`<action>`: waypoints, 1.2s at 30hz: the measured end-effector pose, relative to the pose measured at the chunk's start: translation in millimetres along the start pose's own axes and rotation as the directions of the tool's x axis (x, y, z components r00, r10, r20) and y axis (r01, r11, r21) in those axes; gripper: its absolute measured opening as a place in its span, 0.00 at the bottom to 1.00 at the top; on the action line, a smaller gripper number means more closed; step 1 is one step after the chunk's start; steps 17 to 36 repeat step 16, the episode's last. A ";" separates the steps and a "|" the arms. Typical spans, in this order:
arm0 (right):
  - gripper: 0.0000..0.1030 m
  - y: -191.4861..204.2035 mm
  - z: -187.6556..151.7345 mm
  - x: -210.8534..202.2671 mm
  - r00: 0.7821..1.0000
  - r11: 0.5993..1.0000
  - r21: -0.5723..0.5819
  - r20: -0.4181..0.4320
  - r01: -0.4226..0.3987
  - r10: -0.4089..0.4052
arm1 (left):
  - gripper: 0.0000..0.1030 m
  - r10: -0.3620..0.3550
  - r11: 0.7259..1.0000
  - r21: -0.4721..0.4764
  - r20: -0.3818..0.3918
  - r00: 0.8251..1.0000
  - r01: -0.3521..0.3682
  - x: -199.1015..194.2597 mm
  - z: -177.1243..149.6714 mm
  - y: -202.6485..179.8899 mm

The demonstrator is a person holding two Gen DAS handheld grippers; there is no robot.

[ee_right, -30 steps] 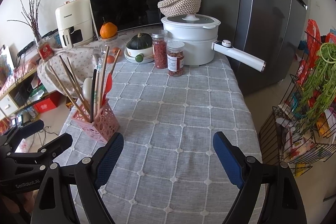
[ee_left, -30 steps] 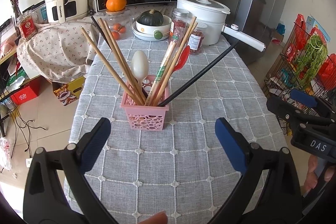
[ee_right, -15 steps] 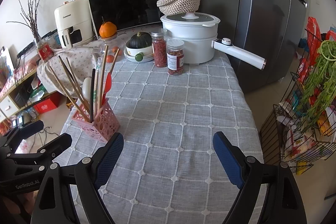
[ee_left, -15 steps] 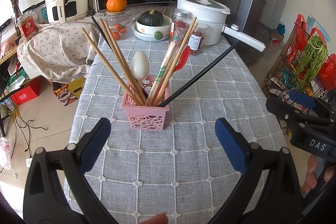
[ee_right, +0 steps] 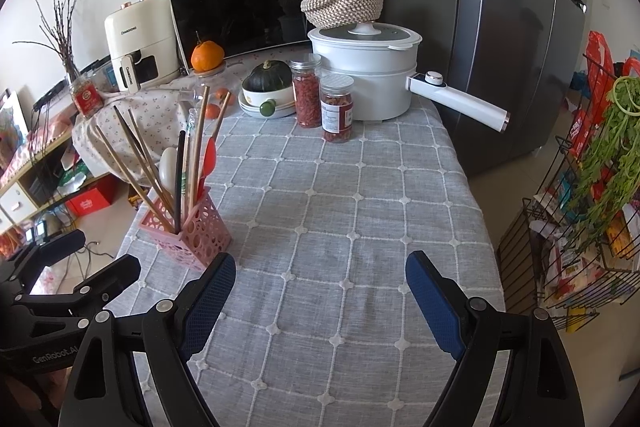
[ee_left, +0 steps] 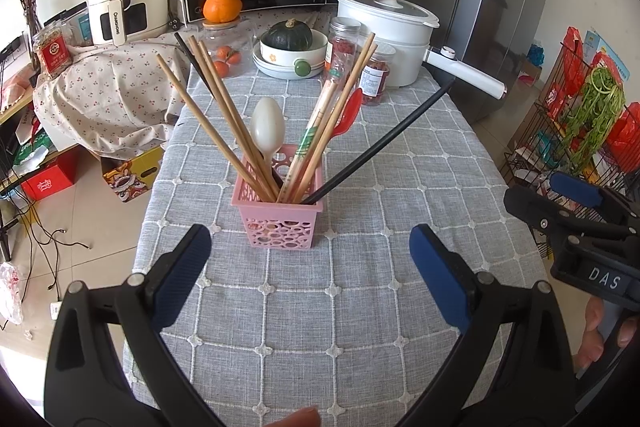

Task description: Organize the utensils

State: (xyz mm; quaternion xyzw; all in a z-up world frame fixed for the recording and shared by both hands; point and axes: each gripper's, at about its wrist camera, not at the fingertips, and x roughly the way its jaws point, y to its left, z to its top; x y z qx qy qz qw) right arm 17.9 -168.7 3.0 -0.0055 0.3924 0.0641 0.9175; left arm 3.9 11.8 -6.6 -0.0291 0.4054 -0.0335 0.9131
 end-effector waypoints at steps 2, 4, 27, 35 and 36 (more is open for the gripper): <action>0.86 0.0 0.1 0.0 1.000 1.000 0.000 -0.001 0.001 -0.001 | 0.96 0.001 1.000 0.000 -0.002 1.000 -0.001 0.2 0.0 0.3; 0.86 1.2 -0.1 0.4 1.000 1.000 0.001 -0.004 -0.001 0.001 | 0.96 -0.001 1.000 -0.004 -0.008 1.000 0.001 0.0 0.4 1.3; 0.86 1.4 -0.8 2.6 1.000 1.000 0.007 -0.010 -0.006 0.006 | 0.96 0.013 1.000 -0.011 -0.007 1.000 -0.013 1.5 0.6 1.5; 0.86 1.4 -0.8 2.6 1.000 1.000 0.007 -0.010 -0.006 0.006 | 0.96 0.013 1.000 -0.011 -0.007 1.000 -0.013 1.5 0.6 1.5; 0.86 1.4 -0.8 2.6 1.000 1.000 0.007 -0.010 -0.006 0.006 | 0.96 0.013 1.000 -0.011 -0.007 1.000 -0.013 1.5 0.6 1.5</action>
